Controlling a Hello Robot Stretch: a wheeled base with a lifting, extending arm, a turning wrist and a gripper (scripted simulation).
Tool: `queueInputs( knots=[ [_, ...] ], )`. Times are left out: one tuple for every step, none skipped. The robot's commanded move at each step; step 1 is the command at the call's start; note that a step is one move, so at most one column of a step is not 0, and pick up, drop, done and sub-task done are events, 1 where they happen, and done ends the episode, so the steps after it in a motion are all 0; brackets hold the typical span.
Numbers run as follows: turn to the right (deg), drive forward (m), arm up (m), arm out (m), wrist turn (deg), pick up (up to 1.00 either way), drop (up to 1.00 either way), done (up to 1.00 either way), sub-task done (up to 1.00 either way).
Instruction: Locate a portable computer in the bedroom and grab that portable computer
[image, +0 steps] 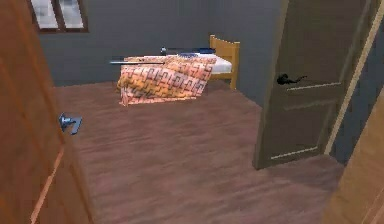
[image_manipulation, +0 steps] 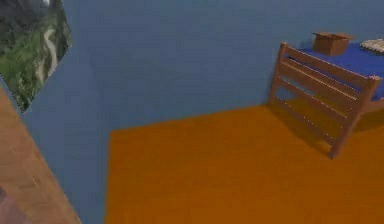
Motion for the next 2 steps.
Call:
queueInputs(
  knots=[
    [0.0, 0.40, 0.00, 0.00, 0.0, 0.00, 0.00, 0.00, 0.00],
    [-6.0, 0.00, 0.00, 0.00, 0.0, 0.00, 0.00, 0.00, 0.00]
  ],
)
